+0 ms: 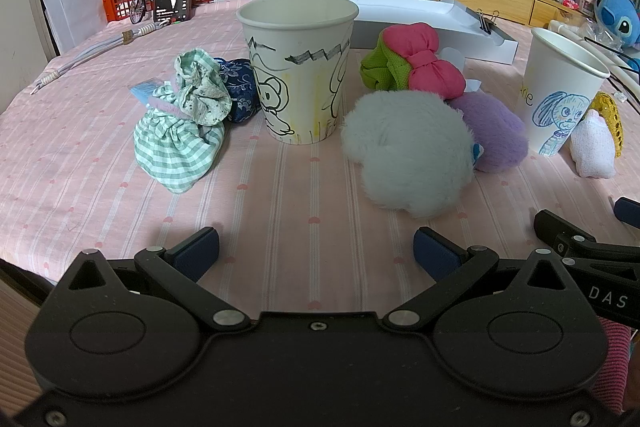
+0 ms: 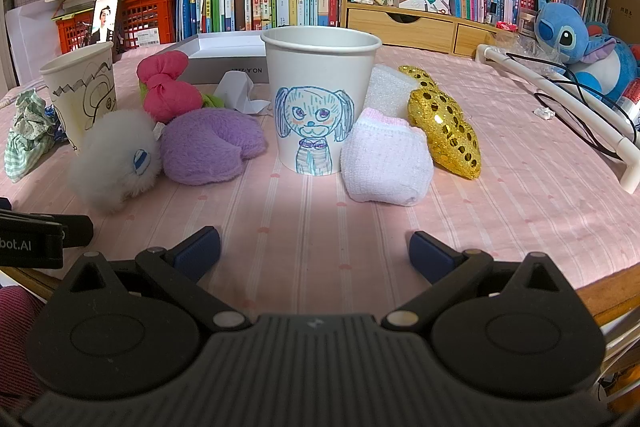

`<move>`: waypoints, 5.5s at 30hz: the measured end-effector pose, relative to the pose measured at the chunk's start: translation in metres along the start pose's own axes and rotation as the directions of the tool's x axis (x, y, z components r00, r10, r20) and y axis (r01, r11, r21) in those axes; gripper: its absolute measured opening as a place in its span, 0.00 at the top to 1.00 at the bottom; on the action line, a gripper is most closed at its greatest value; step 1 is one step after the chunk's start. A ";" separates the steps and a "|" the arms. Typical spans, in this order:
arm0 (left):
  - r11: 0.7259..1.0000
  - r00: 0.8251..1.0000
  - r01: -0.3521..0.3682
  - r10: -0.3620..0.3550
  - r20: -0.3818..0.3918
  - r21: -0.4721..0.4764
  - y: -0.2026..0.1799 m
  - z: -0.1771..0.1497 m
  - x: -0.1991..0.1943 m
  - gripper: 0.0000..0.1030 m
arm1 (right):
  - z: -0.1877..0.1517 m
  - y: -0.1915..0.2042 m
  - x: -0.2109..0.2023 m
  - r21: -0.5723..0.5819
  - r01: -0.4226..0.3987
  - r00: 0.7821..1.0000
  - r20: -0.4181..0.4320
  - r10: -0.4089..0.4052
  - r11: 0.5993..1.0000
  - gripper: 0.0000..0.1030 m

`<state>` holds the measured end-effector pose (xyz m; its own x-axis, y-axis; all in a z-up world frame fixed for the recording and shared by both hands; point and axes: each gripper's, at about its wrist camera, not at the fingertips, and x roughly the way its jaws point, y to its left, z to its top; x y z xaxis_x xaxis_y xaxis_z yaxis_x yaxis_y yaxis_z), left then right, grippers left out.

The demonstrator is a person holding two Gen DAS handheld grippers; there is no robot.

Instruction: Organize soft objects

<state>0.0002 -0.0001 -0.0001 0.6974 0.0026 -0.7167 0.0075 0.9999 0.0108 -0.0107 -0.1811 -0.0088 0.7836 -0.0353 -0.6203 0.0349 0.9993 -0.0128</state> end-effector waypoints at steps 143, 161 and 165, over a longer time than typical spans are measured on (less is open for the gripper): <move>0.956 0.879 0.256 -0.291 0.378 0.141 -0.012 0.078 -0.087 0.42 | 0.075 -0.060 -0.041 0.070 -0.085 0.942 0.331 0.057 0.994 0.43; 0.941 0.899 0.332 -0.335 0.283 0.060 -0.001 0.214 -0.042 0.42 | 0.179 -0.071 0.001 0.084 -0.255 0.931 0.290 0.221 0.963 0.43; 0.944 0.918 0.326 -0.327 0.222 0.045 -0.007 0.247 -0.015 0.42 | 0.208 -0.072 0.022 0.091 -0.259 0.941 0.246 0.231 0.962 0.43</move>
<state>0.1664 -0.0102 0.1825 0.7974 -0.3278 -0.5067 0.2667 0.9446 -0.1913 0.1328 -0.2559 0.1418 0.8985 0.1943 -0.3936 -0.1134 0.9690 0.2195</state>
